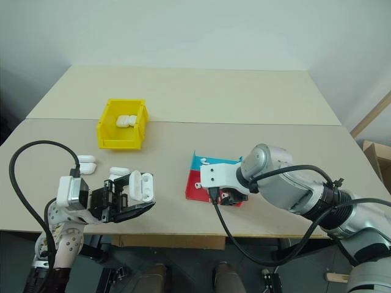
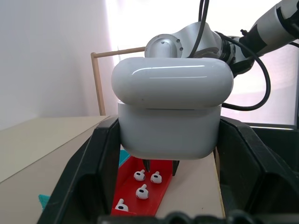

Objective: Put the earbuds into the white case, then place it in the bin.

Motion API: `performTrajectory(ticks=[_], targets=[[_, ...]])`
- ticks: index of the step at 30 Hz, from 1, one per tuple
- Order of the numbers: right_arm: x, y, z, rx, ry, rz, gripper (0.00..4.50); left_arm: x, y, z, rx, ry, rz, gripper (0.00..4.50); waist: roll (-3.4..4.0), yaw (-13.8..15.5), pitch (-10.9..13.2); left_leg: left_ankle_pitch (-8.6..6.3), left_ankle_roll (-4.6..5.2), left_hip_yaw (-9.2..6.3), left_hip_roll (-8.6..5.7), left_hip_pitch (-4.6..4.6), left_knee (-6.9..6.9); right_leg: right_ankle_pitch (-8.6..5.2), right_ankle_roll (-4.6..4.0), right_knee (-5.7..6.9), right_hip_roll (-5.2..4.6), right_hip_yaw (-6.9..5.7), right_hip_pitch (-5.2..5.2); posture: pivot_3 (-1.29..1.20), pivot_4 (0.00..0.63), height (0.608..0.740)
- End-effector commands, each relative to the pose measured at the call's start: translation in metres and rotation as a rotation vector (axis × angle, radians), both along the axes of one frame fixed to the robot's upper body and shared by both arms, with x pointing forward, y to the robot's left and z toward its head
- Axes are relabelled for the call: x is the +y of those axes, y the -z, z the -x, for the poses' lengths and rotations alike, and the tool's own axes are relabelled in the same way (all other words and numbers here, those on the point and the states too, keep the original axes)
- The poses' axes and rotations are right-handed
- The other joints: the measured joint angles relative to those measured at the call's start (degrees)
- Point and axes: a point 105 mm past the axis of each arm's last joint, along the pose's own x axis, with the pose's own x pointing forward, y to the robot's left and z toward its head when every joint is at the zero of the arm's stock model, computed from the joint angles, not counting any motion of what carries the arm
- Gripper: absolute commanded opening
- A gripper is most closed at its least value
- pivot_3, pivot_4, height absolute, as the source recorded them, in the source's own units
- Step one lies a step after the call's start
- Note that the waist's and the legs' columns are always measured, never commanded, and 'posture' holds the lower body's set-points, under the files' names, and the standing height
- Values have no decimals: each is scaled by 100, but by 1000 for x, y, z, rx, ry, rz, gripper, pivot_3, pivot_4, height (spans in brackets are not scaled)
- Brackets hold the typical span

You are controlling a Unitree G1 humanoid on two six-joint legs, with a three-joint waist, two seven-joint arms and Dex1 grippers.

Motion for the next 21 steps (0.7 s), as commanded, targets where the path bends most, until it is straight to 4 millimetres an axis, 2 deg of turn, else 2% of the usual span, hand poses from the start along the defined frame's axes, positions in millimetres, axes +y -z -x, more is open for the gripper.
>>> performTrajectory(ticks=[1,21], targets=[[-1,-1,-2,-27,-19,11,2486,4,-2,4,-35,7,-13,2784,0,-10,0,0,0,0,0,0,0,0,0,0,0,0,0,0,150,740],[-3,11,-13,-35,-19,42,2486,-1,-7,8,-47,15,-14,2784,0,-63,0,0,0,-2,1,0,-1,0,0,1,1,-1,0,0,150,740]])
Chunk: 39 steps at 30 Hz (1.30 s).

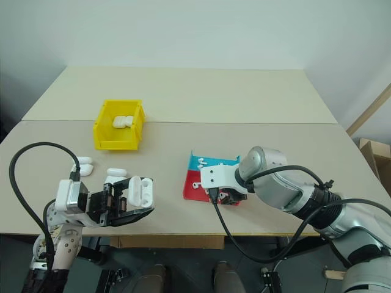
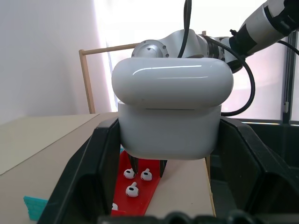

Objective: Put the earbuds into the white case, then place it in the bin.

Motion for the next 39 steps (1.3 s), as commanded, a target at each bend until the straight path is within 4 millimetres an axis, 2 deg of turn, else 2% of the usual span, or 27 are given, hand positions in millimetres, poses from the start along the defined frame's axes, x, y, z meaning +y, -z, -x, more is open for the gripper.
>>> performTrajectory(ticks=[1,19,22,39], targets=[[-1,-1,-4,-34,-16,16,2486,-2,-8,4,-44,5,3,2784,0,0,0,0,0,0,0,0,0,0,0,0,0,0,0,0,150,740],[-1,1,-6,-28,-40,20,2486,-3,-9,2,-43,4,-10,2784,0,-2,0,0,0,-1,1,2,0,0,0,1,1,-1,1,0,150,740],[-1,1,-7,-32,-42,24,1940,-2,-7,1,-41,4,-15,2784,0,-3,0,0,0,-1,0,3,0,0,0,1,1,-1,2,0,150,740],[-4,-1,-7,-39,-53,37,1940,1,-2,-2,-41,-1,-27,2784,0,-3,0,0,0,-1,0,3,0,0,0,0,1,-2,2,0,150,740]])
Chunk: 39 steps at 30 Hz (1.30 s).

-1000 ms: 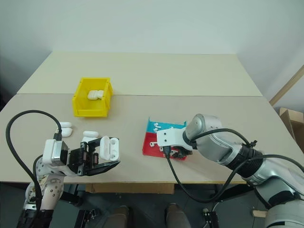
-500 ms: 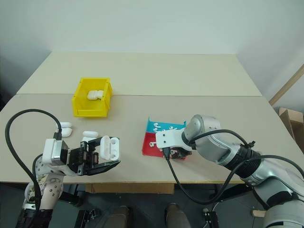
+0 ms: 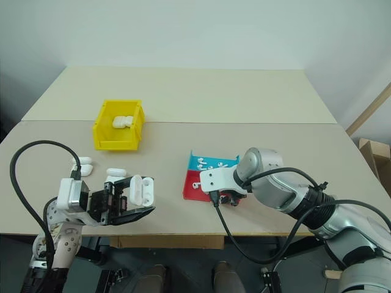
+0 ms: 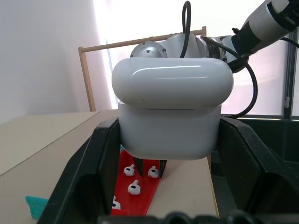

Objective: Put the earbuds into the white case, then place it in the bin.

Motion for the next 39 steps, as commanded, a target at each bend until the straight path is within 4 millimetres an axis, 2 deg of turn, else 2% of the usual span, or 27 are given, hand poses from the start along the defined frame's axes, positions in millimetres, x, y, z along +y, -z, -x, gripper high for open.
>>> performTrajectory(ticks=[1,5,6,15,19,22,25,28,34,36,39], targets=[[-4,-7,-3,-24,7,-6,1762,0,-4,1,-46,4,-4,2784,0,0,0,0,0,0,0,-1,0,0,0,0,0,0,0,0,150,740],[-4,-6,-1,-18,-3,-5,794,1,-3,1,-47,2,-5,2784,0,0,0,0,0,0,0,1,0,0,0,0,0,0,2,0,150,740],[-3,-6,-1,-20,-3,-5,687,1,-3,1,-47,2,-5,2784,0,0,0,0,0,0,0,2,0,0,0,0,0,0,2,0,150,740],[-3,-11,-1,-39,-5,-15,687,2,-2,1,-45,-3,1,2784,0,0,0,0,0,-1,0,1,0,0,0,0,0,-1,2,0,150,740],[1,-32,3,-68,15,-104,687,2,-4,-1,-59,-10,19,2784,0,2,0,0,0,-1,0,-3,0,0,0,-1,0,-1,-1,0,150,740],[4,-65,10,-109,43,-274,687,-1,-9,0,-57,-6,59,2784,0,7,0,0,0,-1,0,-5,0,0,0,-2,0,-1,-2,0,150,740],[7,-104,16,-186,69,-532,687,-5,-14,4,-50,27,82,2784,-1,12,0,0,0,-7,1,-7,-1,0,0,-5,1,-6,1,0,150,740],[2,-134,26,-259,78,-748,687,-12,-21,4,-50,46,117,2784,-1,15,0,0,0,-6,-1,-5,-1,0,1,-3,0,-5,5,0,150,740],[0,-160,53,-396,-35,-1042,687,-27,-33,4,-33,108,112,2784,-1,32,0,0,0,-8,-2,-5,-1,0,2,-5,0,-6,9,0,150,740],[3,-170,64,-428,-107,-1205,687,-31,-34,4,-7,136,73,2784,-3,-5,-1,0,0,-7,-2,-4,-2,0,2,-4,2,-4,7,0,150,740],[2,-178,69,-374,-102,-1412,687,-36,-37,3,-1,143,58,2784,4,-28,-1,0,0,-5,1,-1,-6,0,2,0,6,1,7,0,150,740]])
